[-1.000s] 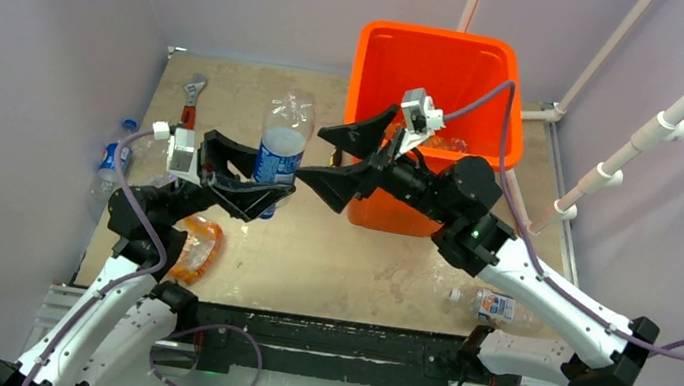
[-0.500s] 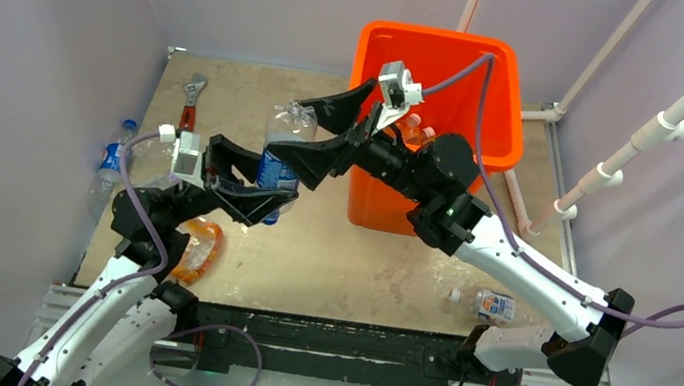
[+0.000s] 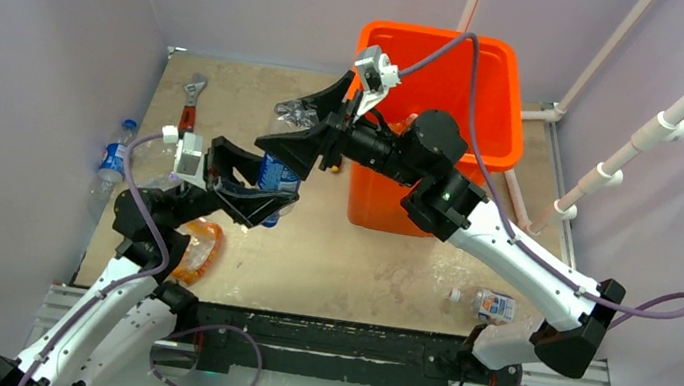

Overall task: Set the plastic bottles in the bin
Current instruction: Pick up the plastic bottle at the center of the board, then place the plastic bottle in the trash bin, then move the trash bin to the corner of the board.

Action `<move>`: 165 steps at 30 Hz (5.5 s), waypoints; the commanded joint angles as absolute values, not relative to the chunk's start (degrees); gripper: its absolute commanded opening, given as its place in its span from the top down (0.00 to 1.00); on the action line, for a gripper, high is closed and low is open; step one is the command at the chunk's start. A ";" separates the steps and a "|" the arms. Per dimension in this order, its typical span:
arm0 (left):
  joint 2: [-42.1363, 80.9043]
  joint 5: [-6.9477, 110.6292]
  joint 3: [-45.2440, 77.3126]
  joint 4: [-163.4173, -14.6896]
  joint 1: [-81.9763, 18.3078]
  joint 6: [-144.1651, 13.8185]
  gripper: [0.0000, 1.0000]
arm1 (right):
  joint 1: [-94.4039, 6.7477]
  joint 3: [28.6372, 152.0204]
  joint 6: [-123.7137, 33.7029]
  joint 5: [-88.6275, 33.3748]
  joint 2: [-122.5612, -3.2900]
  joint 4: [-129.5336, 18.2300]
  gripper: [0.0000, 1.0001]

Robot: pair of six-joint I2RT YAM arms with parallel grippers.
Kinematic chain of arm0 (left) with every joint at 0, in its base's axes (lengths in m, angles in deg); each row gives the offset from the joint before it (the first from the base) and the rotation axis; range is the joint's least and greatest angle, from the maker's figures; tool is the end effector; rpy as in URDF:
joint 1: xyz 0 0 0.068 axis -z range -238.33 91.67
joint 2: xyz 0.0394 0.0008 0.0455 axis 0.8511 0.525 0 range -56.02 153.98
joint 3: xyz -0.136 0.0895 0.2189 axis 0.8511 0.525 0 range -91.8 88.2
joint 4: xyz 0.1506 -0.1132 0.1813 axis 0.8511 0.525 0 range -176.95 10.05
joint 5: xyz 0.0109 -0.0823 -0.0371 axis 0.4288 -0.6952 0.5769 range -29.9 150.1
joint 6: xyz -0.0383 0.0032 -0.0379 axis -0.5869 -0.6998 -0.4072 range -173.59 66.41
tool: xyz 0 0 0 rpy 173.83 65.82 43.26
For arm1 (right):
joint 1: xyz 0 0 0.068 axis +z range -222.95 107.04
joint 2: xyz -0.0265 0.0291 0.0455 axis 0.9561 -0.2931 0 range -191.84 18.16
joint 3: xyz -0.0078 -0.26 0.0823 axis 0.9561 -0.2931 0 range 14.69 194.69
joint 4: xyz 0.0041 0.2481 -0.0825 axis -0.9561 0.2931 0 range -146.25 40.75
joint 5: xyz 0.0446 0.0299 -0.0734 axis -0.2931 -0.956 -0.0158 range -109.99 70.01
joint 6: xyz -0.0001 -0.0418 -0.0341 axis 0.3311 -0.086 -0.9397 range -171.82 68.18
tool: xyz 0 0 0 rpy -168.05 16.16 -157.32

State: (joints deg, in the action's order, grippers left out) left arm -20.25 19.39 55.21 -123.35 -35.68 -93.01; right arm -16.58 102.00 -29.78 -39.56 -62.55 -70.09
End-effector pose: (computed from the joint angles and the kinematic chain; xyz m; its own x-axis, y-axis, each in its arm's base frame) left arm 0.1180 -0.0745 0.3718 -0.1089 -0.4760 -0.8727 0.9372 0.2435 -0.2497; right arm 0.1643 0.2688 0.4994 -0.1803 0.3672 -0.9125 -0.9609 0.1322 0.2431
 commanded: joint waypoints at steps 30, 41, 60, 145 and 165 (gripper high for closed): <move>-27.42 45.02 50.62 -101.80 -35.48 -84.57 0.01 | -16.35 105.65 -63.97 -0.55 -43.19 -72.57 0.66; -27.38 49.68 49.91 -98.53 -36.58 -84.38 0.01 | -24.78 111.72 -68.12 10.81 -52.95 -72.19 0.69; -26.76 51.46 49.03 -95.98 -36.67 -84.41 0.01 | -43.03 106.15 -42.35 -1.72 -60.00 -56.50 0.65; 34.79 58.35 -15.57 -63.77 -25.28 -76.89 0.97 | -51.60 97.97 -29.41 6.17 -50.18 -31.14 0.01; 19.78 74.56 -14.21 -58.01 -25.26 -77.15 1.00 | -51.52 105.17 -27.23 -6.46 -53.40 -29.88 0.11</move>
State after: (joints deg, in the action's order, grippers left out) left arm 27.15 69.14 -12.15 -52.45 -25.30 -75.33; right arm -51.92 101.06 -28.88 -0.28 -53.24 -29.51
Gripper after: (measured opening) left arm 0.210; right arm 0.887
